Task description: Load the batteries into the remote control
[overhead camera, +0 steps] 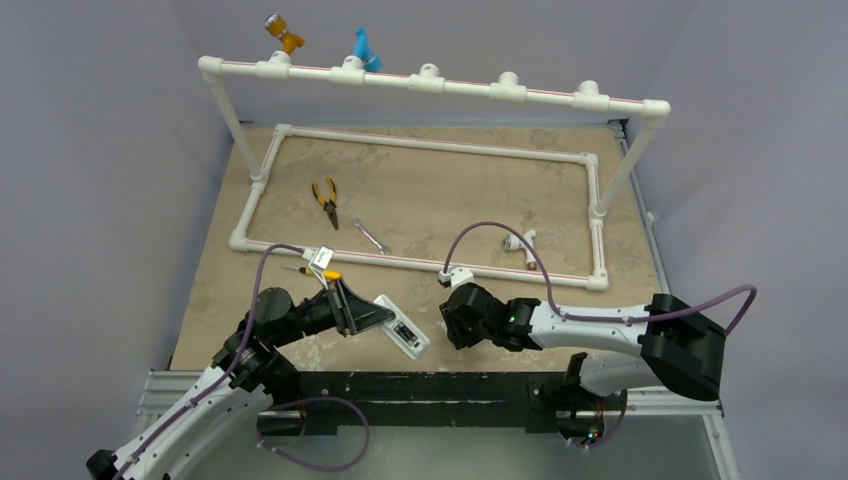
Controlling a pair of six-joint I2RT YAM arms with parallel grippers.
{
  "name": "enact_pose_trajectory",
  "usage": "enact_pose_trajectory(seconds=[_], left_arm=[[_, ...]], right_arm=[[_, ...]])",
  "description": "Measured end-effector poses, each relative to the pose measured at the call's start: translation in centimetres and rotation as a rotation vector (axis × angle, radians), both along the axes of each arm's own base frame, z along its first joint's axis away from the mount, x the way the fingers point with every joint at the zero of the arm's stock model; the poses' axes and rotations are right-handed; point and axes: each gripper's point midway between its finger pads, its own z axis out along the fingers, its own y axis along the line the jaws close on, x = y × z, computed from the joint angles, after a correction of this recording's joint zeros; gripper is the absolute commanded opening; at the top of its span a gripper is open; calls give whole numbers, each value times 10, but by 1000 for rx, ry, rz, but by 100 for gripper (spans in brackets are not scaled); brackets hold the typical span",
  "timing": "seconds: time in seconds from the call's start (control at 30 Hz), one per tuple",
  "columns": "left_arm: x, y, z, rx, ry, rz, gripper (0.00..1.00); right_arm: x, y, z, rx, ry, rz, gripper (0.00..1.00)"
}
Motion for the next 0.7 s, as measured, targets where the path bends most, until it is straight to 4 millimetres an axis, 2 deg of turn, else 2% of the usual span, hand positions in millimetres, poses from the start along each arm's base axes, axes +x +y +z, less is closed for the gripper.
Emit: enact_pose_trajectory(seconds=[0.7], left_arm=[[0, 0, -5, 7, 9, -1, 0]], right_arm=[[4, -3, -2, -54, -9, -11, 30]])
